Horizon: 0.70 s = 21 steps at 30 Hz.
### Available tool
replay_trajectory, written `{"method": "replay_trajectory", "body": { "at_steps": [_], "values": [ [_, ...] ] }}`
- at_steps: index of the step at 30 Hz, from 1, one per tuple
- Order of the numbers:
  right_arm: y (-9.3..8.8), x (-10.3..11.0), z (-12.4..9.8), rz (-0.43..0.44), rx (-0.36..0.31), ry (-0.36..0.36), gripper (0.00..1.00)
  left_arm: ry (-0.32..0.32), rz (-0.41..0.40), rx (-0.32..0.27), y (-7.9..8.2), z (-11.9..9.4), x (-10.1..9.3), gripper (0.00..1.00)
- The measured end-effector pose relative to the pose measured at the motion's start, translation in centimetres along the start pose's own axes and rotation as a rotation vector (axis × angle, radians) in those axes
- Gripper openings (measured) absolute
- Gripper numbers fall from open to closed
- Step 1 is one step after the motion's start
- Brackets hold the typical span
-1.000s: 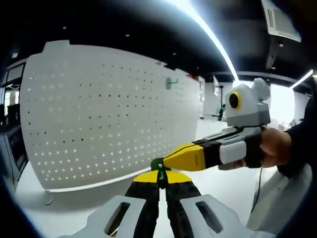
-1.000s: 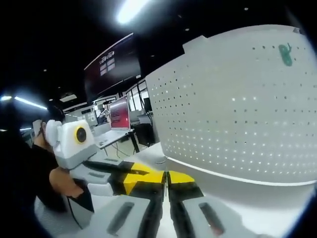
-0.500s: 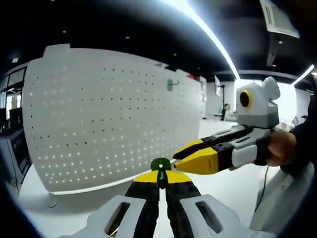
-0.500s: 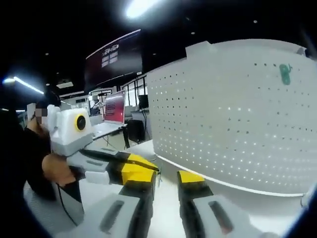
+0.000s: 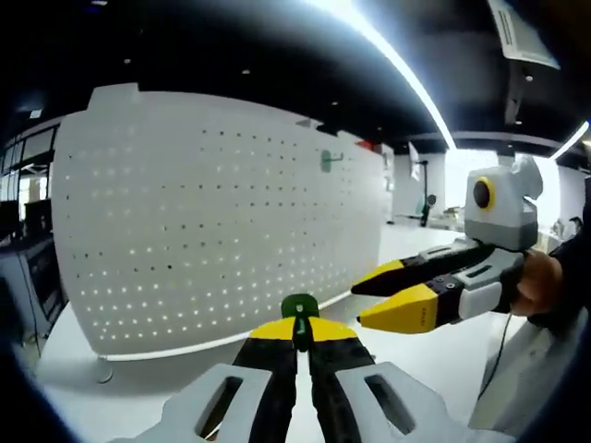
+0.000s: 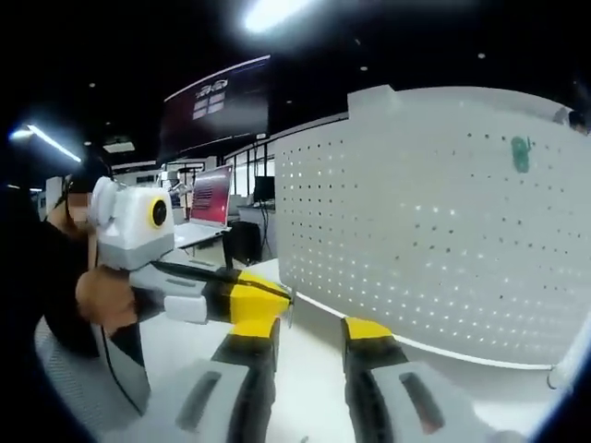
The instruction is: Insert the hook assembly into the mounting plate slot until the hook locks in place.
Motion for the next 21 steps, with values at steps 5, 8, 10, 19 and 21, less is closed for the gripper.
{"method": "replay_trajectory", "body": {
  "at_steps": [5,8,10,19,21],
  "values": [
    [0.1,-0.2,0.0,-0.020,-0.005,-0.005,0.25,0.016,0.001,-0.023,1.0,0.1,0.0,0.03],
    [0.3,-0.3,-0.1,-0.027,-0.011,-0.007,0.25,0.031,0.011,-0.043,2.1,0.2,0.5,0.03],
    [0.4,-0.5,-0.2,-0.027,-0.016,-0.010,0.25,0.043,0.018,-0.054,2.9,0.4,0.8,0.03],
    [0.7,-0.6,-0.3,-0.024,-0.026,-0.010,0.26,0.103,0.062,-0.121,7.4,1.9,2.4,0.03],
    [0.8,-0.7,-0.3,-0.026,-0.026,-0.011,0.26,0.116,0.078,-0.134,8.4,2.3,2.6,0.03]
  ]
}}
Point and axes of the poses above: the point that each gripper's makers call its tool centre point, and the gripper's own axes: z roughly forward along the fingers, x roughly to its left, y roughly out of its top, the point moved 2 cm from there along -z, roughly backward along the fingers, and after that the axes turned 3 degrees about -y, right-handed, at the moved point
